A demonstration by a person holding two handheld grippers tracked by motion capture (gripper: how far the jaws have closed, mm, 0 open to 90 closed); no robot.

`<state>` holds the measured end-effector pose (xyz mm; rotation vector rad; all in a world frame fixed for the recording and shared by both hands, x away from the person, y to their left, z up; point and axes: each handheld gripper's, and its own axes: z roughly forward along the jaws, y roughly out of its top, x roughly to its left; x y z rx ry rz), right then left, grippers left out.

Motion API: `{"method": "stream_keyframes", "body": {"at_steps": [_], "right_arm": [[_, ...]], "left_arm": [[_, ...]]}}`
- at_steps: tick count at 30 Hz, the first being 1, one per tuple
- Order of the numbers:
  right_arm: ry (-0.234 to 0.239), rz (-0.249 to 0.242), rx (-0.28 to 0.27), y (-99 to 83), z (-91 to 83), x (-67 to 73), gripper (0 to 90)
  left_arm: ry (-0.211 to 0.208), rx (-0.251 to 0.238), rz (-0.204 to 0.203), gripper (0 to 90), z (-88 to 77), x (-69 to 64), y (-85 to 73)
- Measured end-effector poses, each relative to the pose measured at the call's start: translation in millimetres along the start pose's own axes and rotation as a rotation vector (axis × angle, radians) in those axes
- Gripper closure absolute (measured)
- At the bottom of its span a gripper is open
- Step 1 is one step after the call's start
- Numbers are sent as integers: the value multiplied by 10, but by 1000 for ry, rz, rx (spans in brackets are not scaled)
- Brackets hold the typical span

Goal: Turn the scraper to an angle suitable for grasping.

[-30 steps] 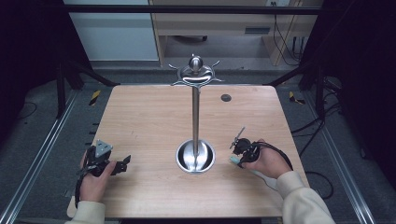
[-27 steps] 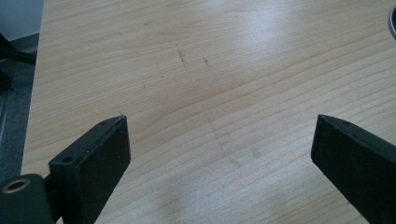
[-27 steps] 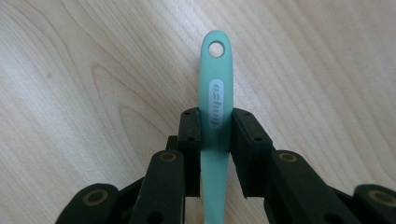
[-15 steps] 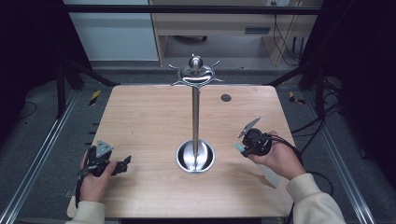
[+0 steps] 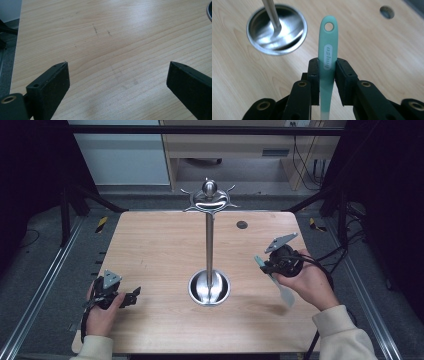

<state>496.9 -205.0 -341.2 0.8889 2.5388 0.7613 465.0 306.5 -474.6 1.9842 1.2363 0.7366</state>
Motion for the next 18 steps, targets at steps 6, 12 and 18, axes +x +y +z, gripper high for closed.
{"method": "stream_keyframes", "body": {"at_steps": [6,12,18], "right_arm": [[-20,28,-113,65,-122,-25,748],[-32,42,-185,93,-190,-18,748],[-13,40,-279,128,-295,24,747]], "left_arm": [[0,3,1,45,-3,1,-1],[0,4,3,46,-3,1,-1],[2,4,2,45,2,-4,-2]]}}
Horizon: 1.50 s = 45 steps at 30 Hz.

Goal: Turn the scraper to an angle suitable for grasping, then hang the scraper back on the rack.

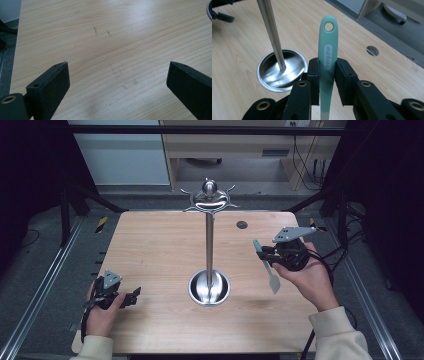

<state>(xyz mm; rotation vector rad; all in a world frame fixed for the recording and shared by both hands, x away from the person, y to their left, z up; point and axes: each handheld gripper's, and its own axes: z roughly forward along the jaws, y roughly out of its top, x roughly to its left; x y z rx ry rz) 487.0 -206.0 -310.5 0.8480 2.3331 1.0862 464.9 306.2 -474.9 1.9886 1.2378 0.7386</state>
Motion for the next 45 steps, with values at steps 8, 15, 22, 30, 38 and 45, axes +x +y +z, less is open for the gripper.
{"method": "stream_keyframes", "body": {"at_steps": [8,15,22,30,38,45], "right_arm": [[8,-3,-95,72,-116,37,747],[22,-1,-136,122,-206,49,747],[29,13,-194,192,-303,59,746],[36,18,-255,285,-416,85,746],[54,18,-320,394,-534,159,746],[96,8,-370,537,-609,262,746]], "left_arm": [[1,0,-1,46,1,0,0],[0,3,-2,47,1,3,-1],[0,4,0,48,-1,7,-4],[1,2,-1,48,-1,5,-2],[1,3,0,48,-1,5,-3],[0,4,2,48,-3,6,-2]]}}
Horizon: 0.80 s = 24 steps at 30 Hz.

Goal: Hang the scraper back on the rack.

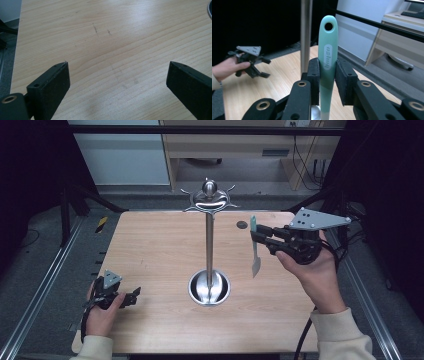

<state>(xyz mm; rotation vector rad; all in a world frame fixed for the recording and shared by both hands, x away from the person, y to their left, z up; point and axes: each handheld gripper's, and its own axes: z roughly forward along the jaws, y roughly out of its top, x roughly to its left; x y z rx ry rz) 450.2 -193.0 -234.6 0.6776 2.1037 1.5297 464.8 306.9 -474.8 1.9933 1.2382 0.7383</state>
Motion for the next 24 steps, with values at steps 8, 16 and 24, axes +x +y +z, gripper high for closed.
{"method": "stream_keyframes", "body": {"at_steps": [8,16,24], "right_arm": [[24,6,-8,97,39,-6,746],[45,19,-24,166,46,-29,745],[56,16,-11,237,92,-48,745]], "left_arm": [[-1,-1,-1,48,0,1,0],[-2,-2,-1,48,0,0,1],[-2,-2,-1,48,2,-1,1]]}}
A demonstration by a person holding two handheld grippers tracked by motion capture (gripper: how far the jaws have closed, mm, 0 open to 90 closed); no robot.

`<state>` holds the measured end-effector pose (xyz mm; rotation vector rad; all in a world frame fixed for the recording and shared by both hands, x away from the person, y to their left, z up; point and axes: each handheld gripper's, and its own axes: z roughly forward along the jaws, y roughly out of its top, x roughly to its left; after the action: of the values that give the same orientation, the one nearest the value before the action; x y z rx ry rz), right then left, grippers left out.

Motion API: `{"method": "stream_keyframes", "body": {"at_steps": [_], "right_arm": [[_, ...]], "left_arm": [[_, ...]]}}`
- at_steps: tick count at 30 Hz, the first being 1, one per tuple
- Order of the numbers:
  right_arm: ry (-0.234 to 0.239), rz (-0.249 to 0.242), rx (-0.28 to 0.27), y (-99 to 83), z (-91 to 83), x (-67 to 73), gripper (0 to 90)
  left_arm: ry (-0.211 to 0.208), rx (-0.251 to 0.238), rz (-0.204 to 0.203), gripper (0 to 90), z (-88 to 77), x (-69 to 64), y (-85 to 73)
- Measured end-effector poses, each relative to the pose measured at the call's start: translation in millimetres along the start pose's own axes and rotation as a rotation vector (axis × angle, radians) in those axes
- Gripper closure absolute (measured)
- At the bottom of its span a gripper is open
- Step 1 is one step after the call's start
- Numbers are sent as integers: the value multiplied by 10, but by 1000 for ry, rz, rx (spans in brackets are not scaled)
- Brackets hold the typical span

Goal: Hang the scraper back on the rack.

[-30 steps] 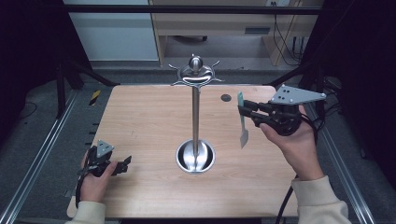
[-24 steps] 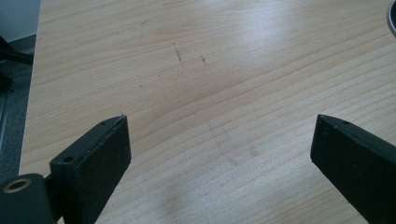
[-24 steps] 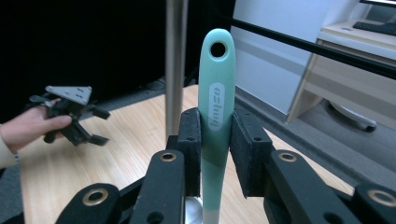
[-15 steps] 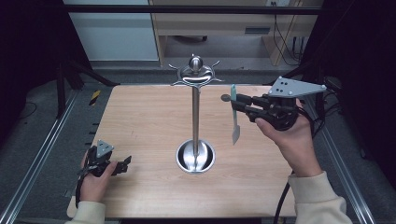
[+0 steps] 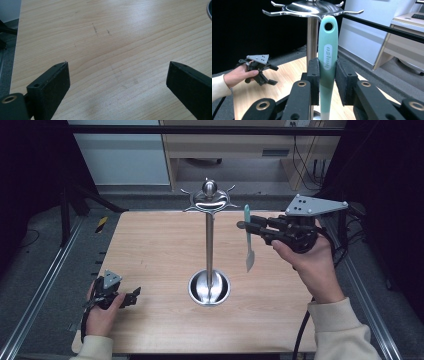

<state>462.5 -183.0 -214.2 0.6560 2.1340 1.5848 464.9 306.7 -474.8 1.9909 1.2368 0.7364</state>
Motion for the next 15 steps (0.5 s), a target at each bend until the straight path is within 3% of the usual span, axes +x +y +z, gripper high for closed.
{"method": "stream_keyframes", "body": {"at_steps": [15], "right_arm": [[22,0,11,52,48,13,745]], "left_arm": [[0,1,1,48,-2,3,0]]}}
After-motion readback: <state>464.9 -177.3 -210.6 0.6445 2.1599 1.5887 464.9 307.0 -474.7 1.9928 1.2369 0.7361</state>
